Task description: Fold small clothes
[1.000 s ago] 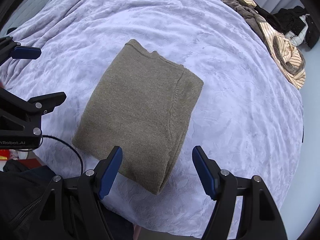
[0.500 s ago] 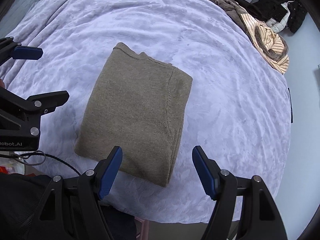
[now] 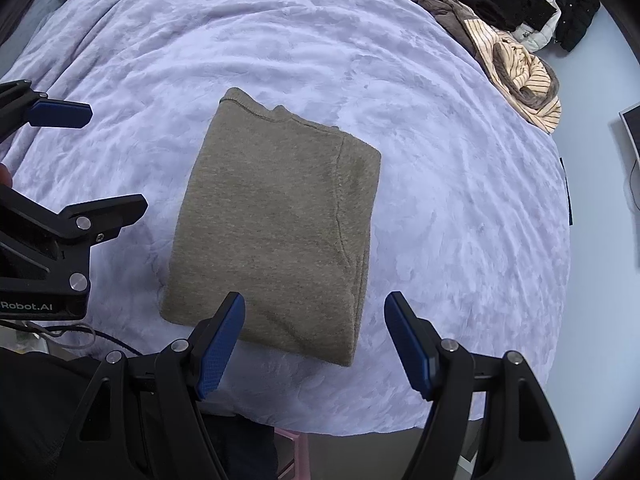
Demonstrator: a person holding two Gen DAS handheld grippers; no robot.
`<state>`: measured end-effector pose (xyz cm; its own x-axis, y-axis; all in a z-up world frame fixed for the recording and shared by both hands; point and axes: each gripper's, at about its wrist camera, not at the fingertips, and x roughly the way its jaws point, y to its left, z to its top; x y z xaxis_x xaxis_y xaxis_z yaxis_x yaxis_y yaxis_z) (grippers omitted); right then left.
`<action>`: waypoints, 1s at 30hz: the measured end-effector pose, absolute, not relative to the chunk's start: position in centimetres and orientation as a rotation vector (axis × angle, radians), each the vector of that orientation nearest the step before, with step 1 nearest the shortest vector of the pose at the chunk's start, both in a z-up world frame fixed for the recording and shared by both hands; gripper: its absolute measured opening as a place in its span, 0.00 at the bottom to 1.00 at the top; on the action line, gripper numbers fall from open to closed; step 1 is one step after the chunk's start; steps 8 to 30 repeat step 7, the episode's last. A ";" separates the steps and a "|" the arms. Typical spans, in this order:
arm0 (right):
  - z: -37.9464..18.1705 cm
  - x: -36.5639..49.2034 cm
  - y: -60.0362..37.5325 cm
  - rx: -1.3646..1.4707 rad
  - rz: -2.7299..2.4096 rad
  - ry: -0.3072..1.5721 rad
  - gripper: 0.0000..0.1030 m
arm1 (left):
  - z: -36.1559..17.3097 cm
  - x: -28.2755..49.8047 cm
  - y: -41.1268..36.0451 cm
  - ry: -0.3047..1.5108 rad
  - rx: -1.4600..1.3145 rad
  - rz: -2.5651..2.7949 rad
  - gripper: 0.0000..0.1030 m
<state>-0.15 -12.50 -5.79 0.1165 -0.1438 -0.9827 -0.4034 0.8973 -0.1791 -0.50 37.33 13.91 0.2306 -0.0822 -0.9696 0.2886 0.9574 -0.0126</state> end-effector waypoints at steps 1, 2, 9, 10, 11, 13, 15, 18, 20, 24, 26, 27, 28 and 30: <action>-5.8 -0.2 -12.4 -0.462 0.198 1.457 0.73 | 13.9 -0.5 37.4 1.316 0.177 -0.262 0.92; -5.8 -0.3 -12.3 -0.465 0.195 1.457 0.73 | 13.9 -0.5 37.5 1.316 0.175 -0.265 0.92; -5.7 -0.5 -12.1 -0.466 0.184 1.461 0.73 | 13.7 -0.7 37.7 1.315 0.175 -0.279 0.92; -5.7 -0.5 -12.1 -0.466 0.184 1.461 0.73 | 13.7 -0.7 37.7 1.315 0.175 -0.279 0.92; -5.7 -0.5 -12.1 -0.466 0.184 1.461 0.73 | 13.7 -0.7 37.7 1.315 0.175 -0.279 0.92; -5.7 -0.5 -12.1 -0.466 0.184 1.461 0.73 | 13.7 -0.7 37.7 1.315 0.175 -0.279 0.92; -5.7 -0.5 -12.1 -0.466 0.184 1.461 0.73 | 13.7 -0.7 37.7 1.315 0.175 -0.279 0.92; -5.7 -0.5 -12.1 -0.466 0.184 1.461 0.73 | 13.7 -0.7 37.7 1.315 0.175 -0.279 0.92; -5.7 -0.5 -12.1 -0.466 0.184 1.461 0.73 | 13.7 -0.7 37.7 1.315 0.175 -0.279 0.92; -5.7 -0.5 -12.1 -0.466 0.184 1.461 0.73 | 13.7 -0.7 37.7 1.315 0.175 -0.279 0.92; -5.7 -0.5 -12.1 -0.466 0.184 1.461 0.73 | 13.7 -0.7 37.7 1.315 0.175 -0.279 0.92; -5.7 -0.5 -12.1 -0.466 0.184 1.461 0.73 | 13.7 -0.7 37.7 1.315 0.175 -0.279 0.92; -5.7 -0.5 -12.1 -0.466 0.184 1.461 0.73 | 13.7 -0.7 37.7 1.315 0.175 -0.279 0.92; -5.7 -0.5 -12.1 -0.466 0.184 1.461 0.73 | 13.7 -0.7 37.7 1.315 0.175 -0.279 0.92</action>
